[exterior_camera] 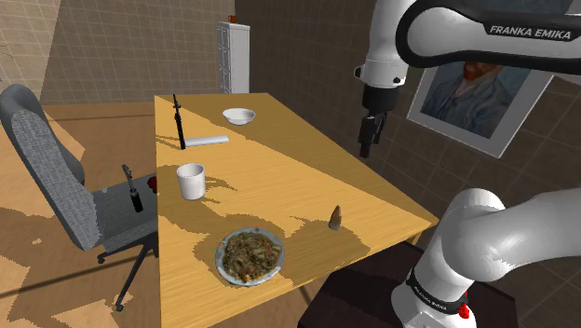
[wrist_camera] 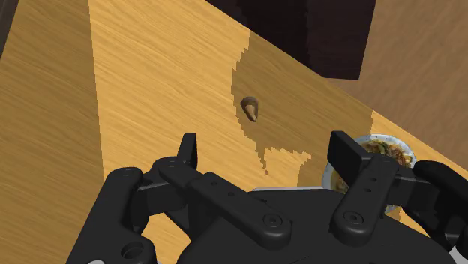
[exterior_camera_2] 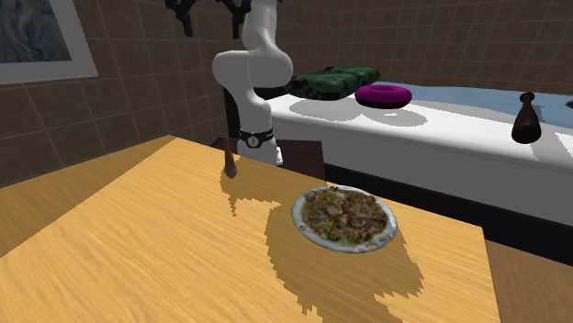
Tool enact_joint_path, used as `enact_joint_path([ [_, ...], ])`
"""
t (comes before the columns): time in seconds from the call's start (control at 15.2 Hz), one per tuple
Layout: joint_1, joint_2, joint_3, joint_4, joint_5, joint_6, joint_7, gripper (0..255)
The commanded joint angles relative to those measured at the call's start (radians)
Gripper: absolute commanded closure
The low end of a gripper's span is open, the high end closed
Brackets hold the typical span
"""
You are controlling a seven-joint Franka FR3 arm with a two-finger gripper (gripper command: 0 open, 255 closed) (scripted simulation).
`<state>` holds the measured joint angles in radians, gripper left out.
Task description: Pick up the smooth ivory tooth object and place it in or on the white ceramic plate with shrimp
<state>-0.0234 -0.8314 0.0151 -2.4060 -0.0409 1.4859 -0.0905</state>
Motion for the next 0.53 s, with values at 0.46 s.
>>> enact_joint_path([
  [0.46, -0.042, 0.413, -0.019, 0.1, 0.07, -0.004, 0.103, 0],
])
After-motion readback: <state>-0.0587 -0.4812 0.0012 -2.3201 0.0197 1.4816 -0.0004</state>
